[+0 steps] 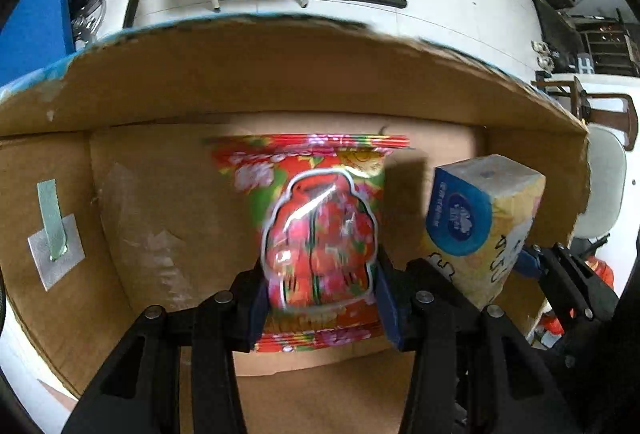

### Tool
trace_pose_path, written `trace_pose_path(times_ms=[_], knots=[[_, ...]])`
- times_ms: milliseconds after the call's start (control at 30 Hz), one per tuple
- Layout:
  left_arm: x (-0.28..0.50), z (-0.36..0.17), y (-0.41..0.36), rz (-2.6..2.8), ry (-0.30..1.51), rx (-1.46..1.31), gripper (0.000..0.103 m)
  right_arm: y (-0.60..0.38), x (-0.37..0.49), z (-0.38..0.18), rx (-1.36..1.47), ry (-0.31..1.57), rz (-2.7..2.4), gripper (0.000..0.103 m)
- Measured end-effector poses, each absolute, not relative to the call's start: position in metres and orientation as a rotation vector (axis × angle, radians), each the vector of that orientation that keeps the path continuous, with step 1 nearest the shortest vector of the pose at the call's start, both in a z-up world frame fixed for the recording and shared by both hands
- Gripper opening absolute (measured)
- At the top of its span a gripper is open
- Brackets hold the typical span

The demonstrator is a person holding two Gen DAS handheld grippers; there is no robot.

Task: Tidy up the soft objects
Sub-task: 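Carry both items into the box and open both grippers, then grasp the black shoe shine wipes with the left gripper while the right grasps the green bag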

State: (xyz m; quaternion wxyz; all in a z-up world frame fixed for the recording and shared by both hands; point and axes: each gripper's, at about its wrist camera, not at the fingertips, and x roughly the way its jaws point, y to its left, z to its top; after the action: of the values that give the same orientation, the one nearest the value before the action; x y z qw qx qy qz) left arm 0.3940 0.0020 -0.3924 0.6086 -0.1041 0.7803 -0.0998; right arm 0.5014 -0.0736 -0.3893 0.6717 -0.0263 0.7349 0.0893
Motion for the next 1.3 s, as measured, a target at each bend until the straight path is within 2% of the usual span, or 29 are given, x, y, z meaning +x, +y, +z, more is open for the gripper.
trace_pose_path(times_ms=[100,167,233,300,367,433,567,633,967,1133,1200,1300], knots=[[0.396,-0.392,0.005,-0.22,1.795,-0.229,0.046,-0.073,0.505,-0.391,-0.067,1.652,0.18,0.067],[0.398,-0.39,0.007,-0.208,1.789,-0.205,0.052,-0.072,0.505,-0.39,-0.085,1.643,0.162,0.075],[0.4,-0.387,0.009,-0.219,1.779,-0.204,0.066,-0.072,0.506,-0.388,-0.096,1.637,0.149,0.079],[0.4,-0.381,0.012,-0.222,1.758,-0.204,0.073,-0.071,0.506,-0.385,-0.098,1.631,0.146,0.08],[0.401,-0.376,0.015,-0.224,1.736,-0.208,0.077,-0.071,0.503,-0.38,-0.102,1.623,0.14,0.086],[0.401,-0.369,0.017,-0.224,1.713,-0.203,0.089,-0.07,0.5,-0.376,-0.108,1.613,0.144,0.096],[0.4,-0.359,0.018,-0.204,1.665,-0.174,0.094,-0.071,0.483,-0.36,-0.131,1.574,0.144,0.103],[0.391,-0.349,0.022,-0.199,1.64,-0.175,0.1,-0.073,0.475,-0.354,-0.136,1.557,0.132,0.103],[0.331,-0.285,0.027,-0.118,1.466,-0.128,0.1,-0.081,0.408,-0.296,-0.09,1.428,0.185,0.103],[0.263,-0.259,0.047,0.01,1.421,-0.216,0.1,-0.104,0.352,-0.275,-0.039,1.421,0.186,0.103],[0.231,-0.259,0.059,0.072,1.405,-0.255,0.1,-0.114,0.321,-0.278,-0.004,1.428,0.193,0.103],[0.175,-0.29,0.084,0.167,1.483,-0.417,0.1,-0.124,0.276,-0.299,0.085,1.482,0.208,0.103]])
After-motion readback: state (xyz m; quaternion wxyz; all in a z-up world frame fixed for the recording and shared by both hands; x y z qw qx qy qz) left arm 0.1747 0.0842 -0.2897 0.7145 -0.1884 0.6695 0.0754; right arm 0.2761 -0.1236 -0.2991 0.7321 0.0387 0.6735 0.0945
